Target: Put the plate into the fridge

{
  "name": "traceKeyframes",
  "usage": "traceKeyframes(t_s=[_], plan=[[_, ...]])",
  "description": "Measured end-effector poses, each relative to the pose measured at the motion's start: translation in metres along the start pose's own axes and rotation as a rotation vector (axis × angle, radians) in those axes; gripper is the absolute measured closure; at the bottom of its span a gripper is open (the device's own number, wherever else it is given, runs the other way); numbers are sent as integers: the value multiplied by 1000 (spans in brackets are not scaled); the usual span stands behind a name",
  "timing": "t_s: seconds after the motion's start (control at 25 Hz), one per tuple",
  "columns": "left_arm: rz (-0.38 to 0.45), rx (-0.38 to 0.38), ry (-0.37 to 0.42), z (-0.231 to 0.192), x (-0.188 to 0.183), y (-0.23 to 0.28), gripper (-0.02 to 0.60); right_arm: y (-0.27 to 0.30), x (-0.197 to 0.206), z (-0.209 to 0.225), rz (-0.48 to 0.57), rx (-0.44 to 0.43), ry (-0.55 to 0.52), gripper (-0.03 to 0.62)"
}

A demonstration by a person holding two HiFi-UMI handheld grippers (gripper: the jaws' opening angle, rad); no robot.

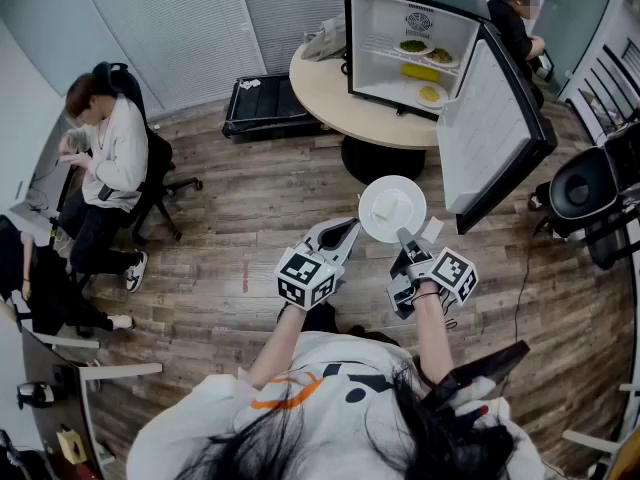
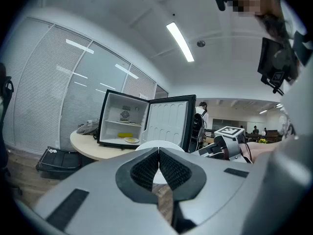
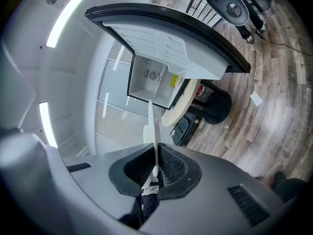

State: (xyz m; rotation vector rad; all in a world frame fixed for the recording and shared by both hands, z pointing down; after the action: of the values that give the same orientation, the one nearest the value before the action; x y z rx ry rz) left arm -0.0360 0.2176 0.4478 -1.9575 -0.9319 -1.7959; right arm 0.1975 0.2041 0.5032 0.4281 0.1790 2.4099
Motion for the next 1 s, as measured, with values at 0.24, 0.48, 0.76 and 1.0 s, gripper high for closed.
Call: traceKeyframes(t_s=[0.24, 0.48, 0.76, 1.0], plan=[[1, 5, 2, 4, -1, 3, 571, -2, -3, 0, 7, 2, -15, 568], [-7, 0, 5, 6, -2, 4, 571, -3, -6, -2, 6, -4, -33, 568], [-19, -4, 13, 7, -3, 10, 571, -1, -12, 5, 6, -1, -18, 568], [-32, -10, 13, 3, -4, 14, 571, 4, -14, 6, 0, -14, 9, 568]])
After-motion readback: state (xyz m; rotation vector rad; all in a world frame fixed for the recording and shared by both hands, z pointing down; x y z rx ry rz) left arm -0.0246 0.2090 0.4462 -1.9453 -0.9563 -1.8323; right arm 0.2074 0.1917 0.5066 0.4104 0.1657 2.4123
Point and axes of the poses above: the fingertips, and each gripper's own axes: y forward along the fingers, z to its right, x out of its underside, the point moved 10 cm from there along -y, backward along the fingers, and after that the axes turned 2 degrees about -z, right-handed, at the moved point
